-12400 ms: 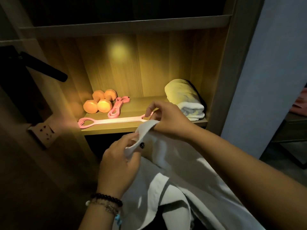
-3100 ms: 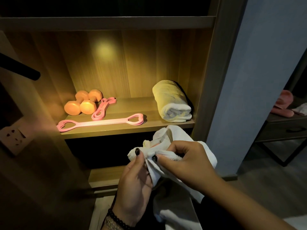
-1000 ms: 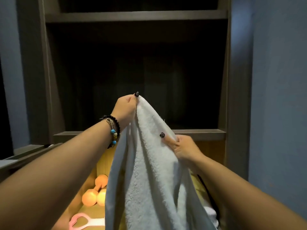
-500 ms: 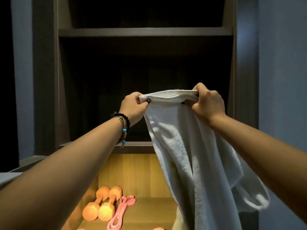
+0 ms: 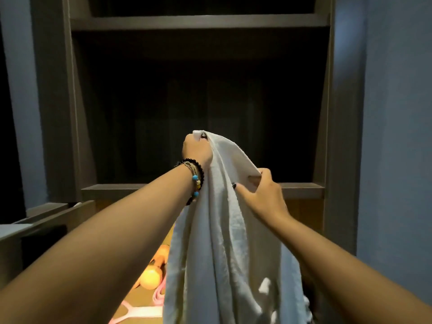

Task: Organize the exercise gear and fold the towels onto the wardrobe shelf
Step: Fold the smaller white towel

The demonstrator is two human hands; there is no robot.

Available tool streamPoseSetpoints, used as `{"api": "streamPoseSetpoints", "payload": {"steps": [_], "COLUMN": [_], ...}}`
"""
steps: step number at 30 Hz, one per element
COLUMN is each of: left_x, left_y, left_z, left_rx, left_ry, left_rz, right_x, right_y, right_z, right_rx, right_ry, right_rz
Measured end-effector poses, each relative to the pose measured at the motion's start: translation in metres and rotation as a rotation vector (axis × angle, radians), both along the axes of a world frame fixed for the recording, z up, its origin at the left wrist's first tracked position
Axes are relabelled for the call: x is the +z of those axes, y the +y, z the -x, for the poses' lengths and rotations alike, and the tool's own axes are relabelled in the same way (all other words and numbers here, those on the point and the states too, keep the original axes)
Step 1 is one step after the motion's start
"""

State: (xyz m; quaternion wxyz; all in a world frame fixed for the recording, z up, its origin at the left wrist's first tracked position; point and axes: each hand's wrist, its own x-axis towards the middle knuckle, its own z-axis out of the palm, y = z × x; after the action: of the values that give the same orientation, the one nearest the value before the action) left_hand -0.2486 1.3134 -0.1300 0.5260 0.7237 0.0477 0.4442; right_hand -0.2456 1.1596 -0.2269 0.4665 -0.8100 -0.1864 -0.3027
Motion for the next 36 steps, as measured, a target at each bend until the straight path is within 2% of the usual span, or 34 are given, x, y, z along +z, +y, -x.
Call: {"api": "streamPoseSetpoints", "payload": {"steps": [4, 6, 8, 10, 12, 15, 17, 20, 23, 27, 32, 36], "left_x": [-0.006, -0.003, 0.001, 0.005, 0.006, 0.002, -0.003, -0.012, -0.026, -0.042, -0.052, -0.061], "left_y": [0.01, 0.022, 0.034, 0.048, 0.064, 0.087, 0.101, 0.124, 0.14, 0.14, 0.14, 0.132], "left_z": [-0.007, -0.006, -0.004, 0.002, 0.007, 0.012, 0.014, 0.014, 0.01, 0.002, -0.004, -0.013], "left_rx": [0.034, 0.042, 0.064, 0.081, 0.115, 0.16, 0.19, 0.274, 0.32, 0.341, 0.368, 0.344], "left_ry": [0.008, -0.021, -0.038, -0.052, -0.064, -0.076, -0.089, -0.061, -0.019, 0.029, 0.052, 0.074], "left_rz": [-0.008, 0.018, 0.011, 0.004, -0.004, 0.02, 0.049, 0.007, -0.026, -0.028, 0.104, 0.123], "right_x": [-0.031, -0.05, -0.074, -0.098, -0.122, -0.155, -0.171, -0.177, -0.17, -0.167, -0.161, -0.152], "right_y": [0.027, 0.041, 0.052, 0.057, 0.055, 0.039, 0.017, -0.026, -0.069, -0.102, -0.135, -0.161], "right_z": [0.023, 0.031, 0.035, 0.032, 0.021, -0.003, -0.017, -0.028, -0.033, -0.033, -0.037, -0.036], "right_rx": [0.243, 0.367, 0.427, 0.431, 0.394, 0.242, 0.112, -0.072, -0.162, -0.321, -0.442, -0.519], "right_ry": [0.029, 0.035, 0.068, 0.147, 0.328, 0.555, 0.601, 0.61, 0.647, 0.563, 0.442, 0.382], "right_rz": [-0.226, -0.235, -0.144, 0.061, 0.342, 0.786, 1.09, 1.311, 1.286, 1.289, 1.333, 1.321]}}
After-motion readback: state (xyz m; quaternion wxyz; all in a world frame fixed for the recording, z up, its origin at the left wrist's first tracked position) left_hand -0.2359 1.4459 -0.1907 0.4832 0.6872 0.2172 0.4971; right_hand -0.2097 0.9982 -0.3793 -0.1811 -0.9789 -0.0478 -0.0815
